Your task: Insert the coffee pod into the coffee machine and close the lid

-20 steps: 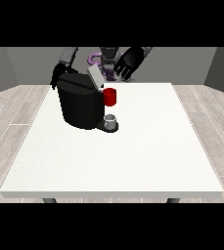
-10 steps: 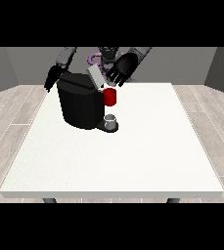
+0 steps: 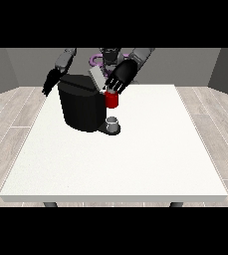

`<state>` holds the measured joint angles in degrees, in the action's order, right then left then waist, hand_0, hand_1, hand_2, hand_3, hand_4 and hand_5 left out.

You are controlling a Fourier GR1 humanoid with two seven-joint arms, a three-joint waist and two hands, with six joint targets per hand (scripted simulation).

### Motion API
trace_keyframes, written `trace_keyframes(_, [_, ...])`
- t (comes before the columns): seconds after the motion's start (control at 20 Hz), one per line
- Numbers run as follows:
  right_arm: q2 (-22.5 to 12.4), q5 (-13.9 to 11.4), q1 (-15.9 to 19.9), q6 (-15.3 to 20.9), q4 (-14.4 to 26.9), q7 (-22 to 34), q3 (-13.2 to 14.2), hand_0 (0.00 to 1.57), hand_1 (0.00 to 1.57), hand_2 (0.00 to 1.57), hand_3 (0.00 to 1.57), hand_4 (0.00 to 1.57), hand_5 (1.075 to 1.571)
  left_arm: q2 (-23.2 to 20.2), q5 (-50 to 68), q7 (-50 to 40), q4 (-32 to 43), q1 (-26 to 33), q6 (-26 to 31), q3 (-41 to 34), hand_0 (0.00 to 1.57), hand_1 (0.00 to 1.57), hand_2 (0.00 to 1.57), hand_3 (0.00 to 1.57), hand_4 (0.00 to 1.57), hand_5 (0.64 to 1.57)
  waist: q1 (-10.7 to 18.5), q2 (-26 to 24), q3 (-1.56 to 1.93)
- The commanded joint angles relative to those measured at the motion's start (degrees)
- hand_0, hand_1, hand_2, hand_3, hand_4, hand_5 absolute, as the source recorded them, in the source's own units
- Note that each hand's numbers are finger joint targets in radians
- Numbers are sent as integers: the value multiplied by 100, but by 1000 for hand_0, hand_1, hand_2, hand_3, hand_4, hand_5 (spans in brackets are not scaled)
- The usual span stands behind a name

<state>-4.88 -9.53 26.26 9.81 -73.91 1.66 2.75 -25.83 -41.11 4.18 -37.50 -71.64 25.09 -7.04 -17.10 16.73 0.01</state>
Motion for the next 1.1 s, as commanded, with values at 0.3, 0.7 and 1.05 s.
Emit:
trace_keyframes(0.3, [191,-49,-197,105,-140,-135,-131,0,0,0,0,115,1571,-98,-88,203,191,66,-87,-19,1196,1196,1252,1201,418,1571,-113,55,0])
trace_keyframes(0.7, [30,-26,-128,115,132,-66,65,0,0,0,0,104,1571,-149,-107,242,165,-76,106,0,1225,1225,1261,1206,376,1571,64,-58,0])
trace_keyframes(1.05, [134,-93,25,162,122,-289,-50,0,0,0,0,0,1571,-337,-164,342,131,-417,-128,-99,1189,1189,1207,1172,362,1571,-48,270,0])
